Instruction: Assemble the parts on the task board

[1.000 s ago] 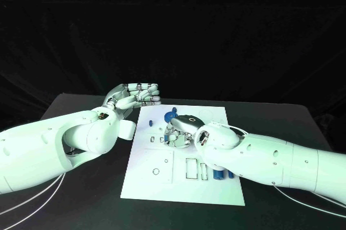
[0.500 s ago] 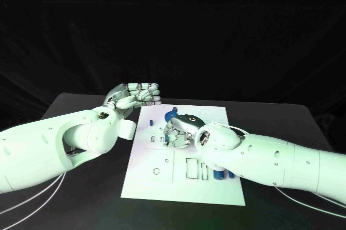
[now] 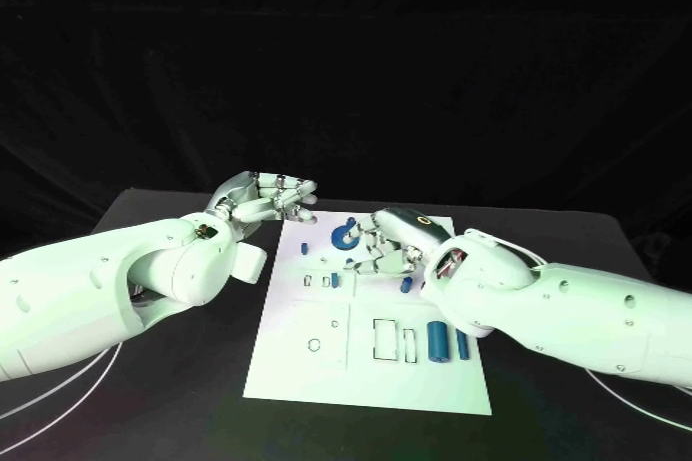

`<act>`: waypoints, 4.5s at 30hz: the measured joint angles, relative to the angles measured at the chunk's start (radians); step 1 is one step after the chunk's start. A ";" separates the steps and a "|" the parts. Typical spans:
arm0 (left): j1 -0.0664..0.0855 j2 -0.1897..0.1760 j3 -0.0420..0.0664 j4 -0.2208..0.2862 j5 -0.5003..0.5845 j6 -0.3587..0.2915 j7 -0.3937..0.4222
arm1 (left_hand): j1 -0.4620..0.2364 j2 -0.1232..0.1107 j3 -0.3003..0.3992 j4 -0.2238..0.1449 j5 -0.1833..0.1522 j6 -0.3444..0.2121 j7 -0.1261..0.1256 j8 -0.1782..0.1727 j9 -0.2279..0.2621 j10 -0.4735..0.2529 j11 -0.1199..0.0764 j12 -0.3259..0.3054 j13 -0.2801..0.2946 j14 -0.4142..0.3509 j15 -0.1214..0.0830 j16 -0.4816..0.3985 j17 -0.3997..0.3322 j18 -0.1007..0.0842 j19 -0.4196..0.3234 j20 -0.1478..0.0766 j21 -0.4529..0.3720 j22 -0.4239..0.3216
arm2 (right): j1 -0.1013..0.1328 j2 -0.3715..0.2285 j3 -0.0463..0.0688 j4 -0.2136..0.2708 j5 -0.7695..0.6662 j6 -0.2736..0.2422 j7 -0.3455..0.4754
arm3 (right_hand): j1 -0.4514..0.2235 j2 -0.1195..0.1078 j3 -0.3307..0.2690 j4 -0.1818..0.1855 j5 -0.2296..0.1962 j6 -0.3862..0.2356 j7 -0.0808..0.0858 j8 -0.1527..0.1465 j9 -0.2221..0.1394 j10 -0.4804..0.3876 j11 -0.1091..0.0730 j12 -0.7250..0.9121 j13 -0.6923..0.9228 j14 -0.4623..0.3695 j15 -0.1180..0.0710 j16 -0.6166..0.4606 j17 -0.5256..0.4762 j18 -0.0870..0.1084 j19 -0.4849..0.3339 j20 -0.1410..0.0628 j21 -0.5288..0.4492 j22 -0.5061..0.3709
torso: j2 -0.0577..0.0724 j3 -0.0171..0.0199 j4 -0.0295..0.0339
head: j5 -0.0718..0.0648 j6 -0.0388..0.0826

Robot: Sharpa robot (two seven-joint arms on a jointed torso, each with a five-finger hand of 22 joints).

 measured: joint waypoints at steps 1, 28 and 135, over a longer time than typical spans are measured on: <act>0.000 0.002 0.000 -0.008 -0.033 0.008 -0.018 | 0.000 0.000 0.000 0.000 0.000 0.005 -0.005 0.000 0.001 0.021 -0.007 0.008 0.005 0.014 -0.007 0.009 0.010 0.000 0.023 -0.011 0.016 0.007 | 0.011 -0.019 0.001 0.012 0.034 0.000 0.016 | 0.008 0.008 0.003 -0.003 0.000 0.010 -0.004 0.000 0.000 -0.018 -0.003 -0.043 -0.042 -0.035 -0.002 -0.077 -0.089 0.017 -0.056 -0.003 -0.090 -0.062 | -0.002 0.0007 -0.0013 | 0.001 -0.001; 0.068 0.208 -0.013 -0.196 -0.799 0.365 -0.749 | -0.299 0.063 -0.158 0.009 -0.004 0.079 -0.097 0.108 0.226 0.125 -0.107 0.899 0.899 0.162 -0.102 1.187 1.079 -0.032 0.192 -0.131 0.729 0.666 | 0.064 -0.246 0.000 0.073 0.558 0.097 0.125 | 0.090 -0.002 0.096 0.047 -0.027 0.129 0.028 -0.035 -0.034 0.163 0.037 -0.699 -0.707 -0.121 0.055 -1.035 -0.733 0.044 -0.165 0.053 -0.745 -0.614 | -0.051 0.0152 -0.0189 | 0.034 -0.028; 0.070 0.391 -0.034 -0.356 -0.885 0.689 -0.889 | -0.044 -0.019 0.316 0.074 0.006 -0.006 -0.092 0.124 0.449 0.102 -0.108 0.845 0.908 0.162 -0.105 1.187 1.079 -0.031 0.166 -0.134 0.835 0.789 | 0.050 -0.234 -0.003 0.054 0.554 0.086 0.105 | 0.072 -0.011 0.079 0.053 0.023 0.114 0.049 -0.055 -0.044 0.144 0.064 -0.730 -0.748 -0.155 0.092 -1.127 -0.757 0.043 -0.199 0.087 -0.826 -0.687 | -0.050 0.0201 -0.0188 | 0.023 -0.061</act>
